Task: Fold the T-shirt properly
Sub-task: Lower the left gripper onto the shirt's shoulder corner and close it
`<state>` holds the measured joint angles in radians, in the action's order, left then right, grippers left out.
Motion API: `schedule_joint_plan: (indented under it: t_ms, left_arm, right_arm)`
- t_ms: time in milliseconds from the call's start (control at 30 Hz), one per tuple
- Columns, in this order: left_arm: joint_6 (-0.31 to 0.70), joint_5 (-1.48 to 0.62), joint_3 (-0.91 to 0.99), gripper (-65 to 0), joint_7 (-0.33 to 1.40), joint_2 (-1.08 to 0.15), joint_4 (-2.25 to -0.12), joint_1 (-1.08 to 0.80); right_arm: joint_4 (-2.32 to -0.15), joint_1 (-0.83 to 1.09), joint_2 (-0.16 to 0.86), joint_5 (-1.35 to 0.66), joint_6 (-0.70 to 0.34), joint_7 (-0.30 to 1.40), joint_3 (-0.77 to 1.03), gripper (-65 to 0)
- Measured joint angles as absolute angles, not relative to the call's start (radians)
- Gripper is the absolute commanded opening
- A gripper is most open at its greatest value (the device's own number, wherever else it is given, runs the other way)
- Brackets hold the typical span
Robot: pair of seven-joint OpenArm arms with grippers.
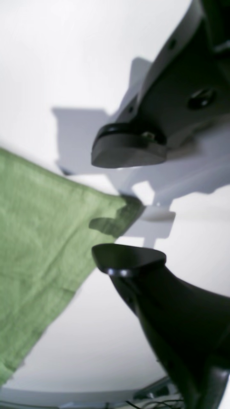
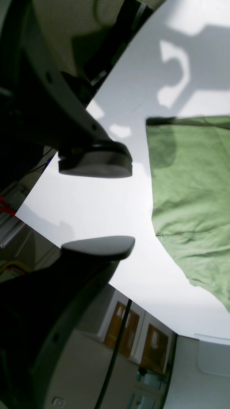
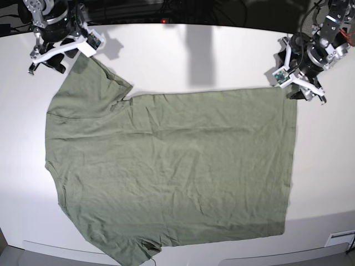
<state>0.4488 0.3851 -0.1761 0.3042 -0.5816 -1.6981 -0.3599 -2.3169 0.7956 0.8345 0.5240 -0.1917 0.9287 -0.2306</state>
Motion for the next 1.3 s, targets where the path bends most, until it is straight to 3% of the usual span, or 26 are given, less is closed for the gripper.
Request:
schedule_joint_plan:
  t_ms: [267,467,967,1133,1300]
  left_arm:
    - [0.414,0.506,-0.298,-28.1,0.313,-0.551,-1.679,-0.31]
    - [0.329,0.501,-0.392,-28.1,0.345,-0.551,-1.596,-0.234]
    - [0.294,0.561,-0.392,-29.9,0.54,-0.617,-1.557,-0.23]
    - [0.295,0.566,-0.39,-37.1,0.444,-0.628,-1.544,-0.242]
    - [0.303,0.64,-0.387,-37.6,0.35,-0.623,-1.537,-0.245]
  right_arm:
    - [-2.317,0.796,0.834,0.524,-0.191,0.914,-0.231,-35.1]
    - [-2.317,0.795,0.834,0.524,-0.191,0.915,-0.231,-35.1]
    - [-2.317,0.796,0.834,0.524,-0.191,0.915,-0.231,-35.1]
    - [-2.317,0.796,0.834,0.524,-0.191,0.914,-0.231,-35.1]
    - [-2.317,0.796,0.834,0.524,-0.191,0.914,-0.231,-35.1]
